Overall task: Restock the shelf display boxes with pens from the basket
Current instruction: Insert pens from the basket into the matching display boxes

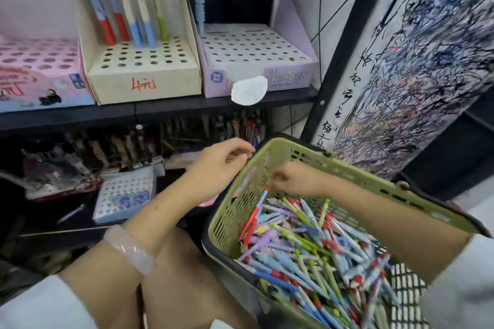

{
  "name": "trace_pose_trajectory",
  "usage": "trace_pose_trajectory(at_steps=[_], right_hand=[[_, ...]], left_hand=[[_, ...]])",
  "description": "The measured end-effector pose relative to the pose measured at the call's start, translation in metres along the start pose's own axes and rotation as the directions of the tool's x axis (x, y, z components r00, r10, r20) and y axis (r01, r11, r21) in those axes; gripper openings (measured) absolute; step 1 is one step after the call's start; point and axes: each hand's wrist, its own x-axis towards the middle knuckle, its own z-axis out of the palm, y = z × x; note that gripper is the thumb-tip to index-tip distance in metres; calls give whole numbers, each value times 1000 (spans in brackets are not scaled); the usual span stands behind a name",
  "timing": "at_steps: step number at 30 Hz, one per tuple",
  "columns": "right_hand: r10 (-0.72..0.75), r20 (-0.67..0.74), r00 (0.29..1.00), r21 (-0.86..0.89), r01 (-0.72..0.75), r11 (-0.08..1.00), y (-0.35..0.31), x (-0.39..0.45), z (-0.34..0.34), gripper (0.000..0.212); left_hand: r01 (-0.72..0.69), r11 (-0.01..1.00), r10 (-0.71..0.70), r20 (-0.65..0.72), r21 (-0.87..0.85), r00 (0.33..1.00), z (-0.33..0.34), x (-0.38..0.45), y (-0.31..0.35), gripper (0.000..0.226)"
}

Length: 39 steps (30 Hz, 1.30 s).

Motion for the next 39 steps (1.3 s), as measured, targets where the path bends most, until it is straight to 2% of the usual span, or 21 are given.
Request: trace_pose_trajectory(at_steps=[3,5,7,11,14,17,20,23,28,31,35,39], right_hand=[[88,290,953,-88,-65,994,24,11,57,14],[131,466,875,-129,-80,988,29,19,88,45],[158,554,817,-247,-19,969,26,26,110,70],[179,538,823,-390,55,919,14,31,125,80],[161,489,857,-455,94,886,11,32,123,70],[192,559,806,-467,115,877,11,37,121,63],[226,643,732,-361,29,932,16,37,116,73],[247,661,708,-328,-22,944,19,32,116,77],[253,639,727,-383,16,924,11,31,124,61],[224,635,740,-359,26,933,12,30,122,53],[179,564,806,-204,-74,976,18,24,126,57],[111,542,833,-69,-88,994,24,17,116,57]], left_hand=[[42,991,-55,95,129,994,18,-10,-24,20],[47,978,-62,70,201,996,24,-14,-34,21],[52,977,-59,28,209,998,28,-17,-40,22],[38,980,-38,-1,193,999,33,-21,-45,23],[46,987,-41,-38,155,998,35,-20,-45,24],[32,987,-27,-34,154,999,37,-20,-45,25],[34,987,-28,-41,155,999,37,-22,-45,25],[39,986,-29,-62,165,998,37,-22,-44,24],[40,991,-29,-85,131,996,38,-21,-42,24],[55,993,-45,-92,107,995,38,-21,-41,24],[63,994,-55,-91,90,994,38,-22,-39,24],[66,994,-58,-84,87,995,37,-23,-38,24]])
